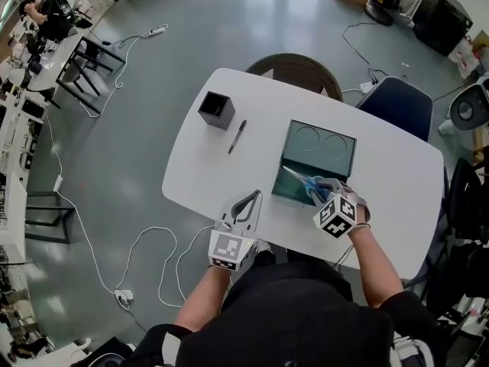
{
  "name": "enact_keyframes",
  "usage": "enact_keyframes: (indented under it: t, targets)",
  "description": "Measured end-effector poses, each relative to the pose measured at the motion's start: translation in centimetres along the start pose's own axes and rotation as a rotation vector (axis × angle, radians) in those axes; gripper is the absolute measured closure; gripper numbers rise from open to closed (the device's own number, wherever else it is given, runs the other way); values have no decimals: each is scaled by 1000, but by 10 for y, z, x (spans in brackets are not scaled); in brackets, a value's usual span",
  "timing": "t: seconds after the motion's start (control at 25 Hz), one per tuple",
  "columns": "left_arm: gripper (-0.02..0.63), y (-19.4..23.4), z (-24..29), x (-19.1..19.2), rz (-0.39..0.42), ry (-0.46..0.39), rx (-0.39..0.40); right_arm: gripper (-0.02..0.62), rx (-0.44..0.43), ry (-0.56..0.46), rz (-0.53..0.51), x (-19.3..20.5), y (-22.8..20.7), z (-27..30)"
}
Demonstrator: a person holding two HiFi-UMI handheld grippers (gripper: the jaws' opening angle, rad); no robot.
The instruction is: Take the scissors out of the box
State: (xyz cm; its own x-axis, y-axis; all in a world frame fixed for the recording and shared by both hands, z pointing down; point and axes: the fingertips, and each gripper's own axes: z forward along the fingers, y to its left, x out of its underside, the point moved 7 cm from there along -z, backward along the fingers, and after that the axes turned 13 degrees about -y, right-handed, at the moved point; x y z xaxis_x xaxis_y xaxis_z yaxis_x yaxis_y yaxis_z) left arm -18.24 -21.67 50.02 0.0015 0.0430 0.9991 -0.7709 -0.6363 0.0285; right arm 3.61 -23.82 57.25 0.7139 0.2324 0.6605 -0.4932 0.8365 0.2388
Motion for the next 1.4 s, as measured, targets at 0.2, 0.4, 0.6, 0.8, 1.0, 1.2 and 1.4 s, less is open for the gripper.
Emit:
enact_keyframes:
  t: [0.2,0.4,0.6,0.8,1.0,1.2,1.4]
  targets:
    - [600,-4,7,-3,0,-4,18,508,126,-123,29,-16,-12,-30]
    - [600,-10,13,-4,6,1,39,508,239,-273,72,-31,-22,-60]
    - [600,-13,19,-10,15,1,48,508,308,-424,153,-37,-30,-79]
    - [600,-12,21,-12,7,-7,47,508,375,-608,224,-44,-29,-97]
    - [600,-7,28,-14,9,-22,55,506,413,-698,302,-50,-31,-112]
    - [600,-3,35,-23,14,-33,57,506,467,-757,353,-54,-32,-131]
    - [600,1,39,-27,21,-51,67,506,550,-813,370,-50,-35,-149]
